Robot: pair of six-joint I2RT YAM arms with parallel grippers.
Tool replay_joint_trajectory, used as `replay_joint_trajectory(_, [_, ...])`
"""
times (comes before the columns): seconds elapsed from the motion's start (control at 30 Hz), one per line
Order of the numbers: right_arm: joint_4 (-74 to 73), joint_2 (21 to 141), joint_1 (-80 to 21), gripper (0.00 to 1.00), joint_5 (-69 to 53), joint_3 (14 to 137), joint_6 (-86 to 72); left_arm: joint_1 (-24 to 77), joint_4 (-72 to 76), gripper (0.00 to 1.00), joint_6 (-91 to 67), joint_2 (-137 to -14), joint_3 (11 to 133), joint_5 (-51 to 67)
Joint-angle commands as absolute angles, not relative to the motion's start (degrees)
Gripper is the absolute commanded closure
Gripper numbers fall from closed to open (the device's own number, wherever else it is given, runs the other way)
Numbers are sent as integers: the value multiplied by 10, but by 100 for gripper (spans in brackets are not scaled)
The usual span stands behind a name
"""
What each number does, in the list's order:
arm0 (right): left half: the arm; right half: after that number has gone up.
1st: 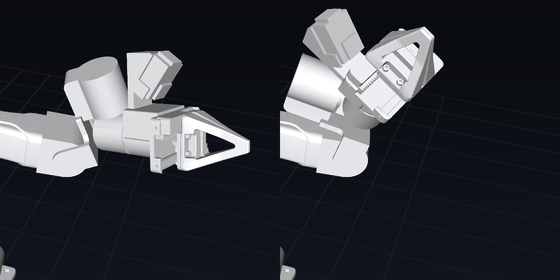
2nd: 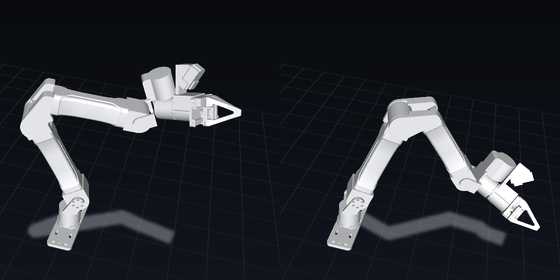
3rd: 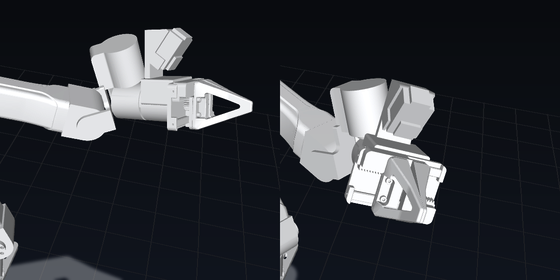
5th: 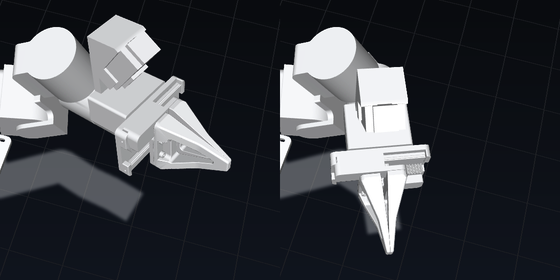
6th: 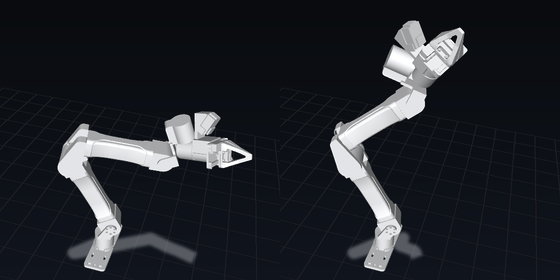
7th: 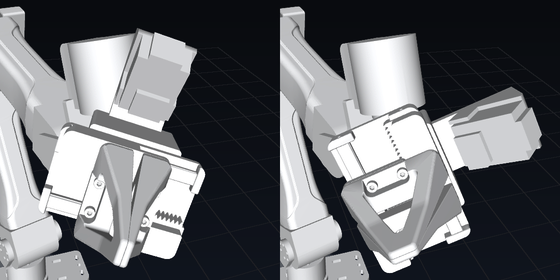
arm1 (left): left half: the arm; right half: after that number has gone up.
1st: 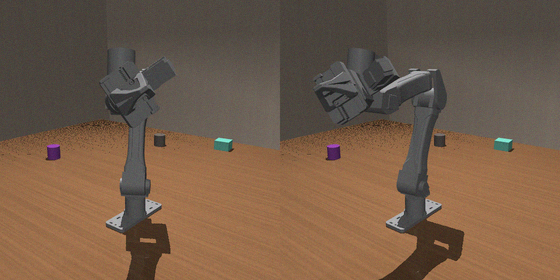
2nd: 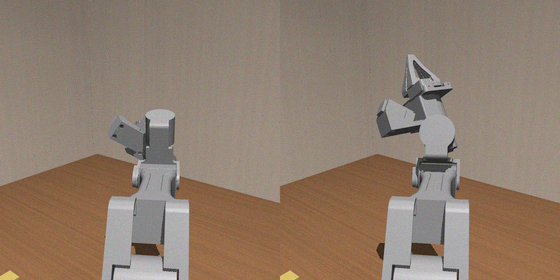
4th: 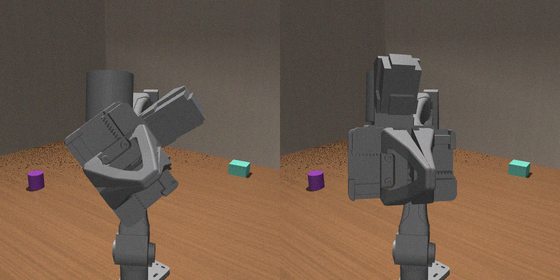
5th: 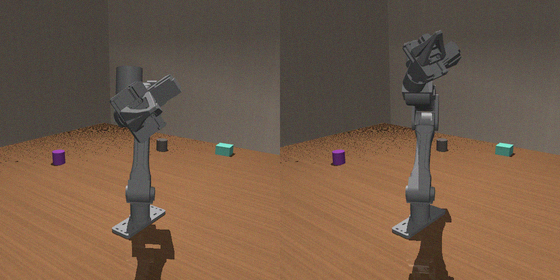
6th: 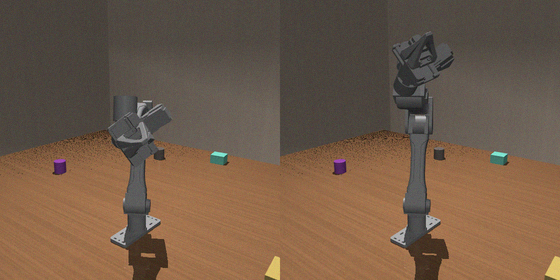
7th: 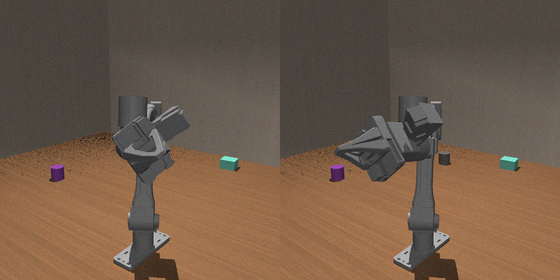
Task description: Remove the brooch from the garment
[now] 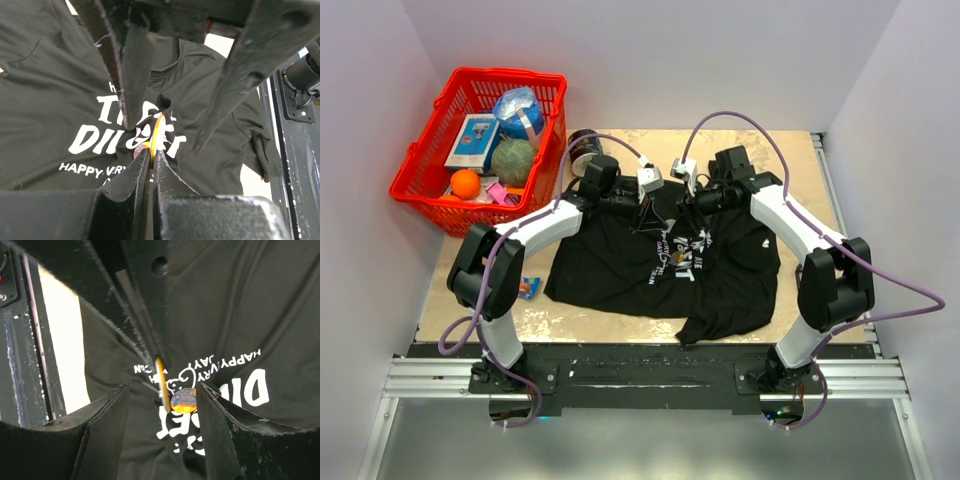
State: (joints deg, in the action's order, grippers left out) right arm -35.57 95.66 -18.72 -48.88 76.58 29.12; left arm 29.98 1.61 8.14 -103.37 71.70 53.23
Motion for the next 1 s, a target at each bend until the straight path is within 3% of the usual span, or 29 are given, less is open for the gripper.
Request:
replay_joint_trajectory(0.0, [-332,964,-191,42,-480,795,285,294,18,100,93,-1012,740,549])
replay_joint_trajectory(0.53, [-345,976,-191,55,-482,804,294,289,23,100,89,-1017,744,548])
replay_joint_trajectory(0.97, [-326,990,-192,57,-464,810,252,288,27,100,83,-1020,745,552])
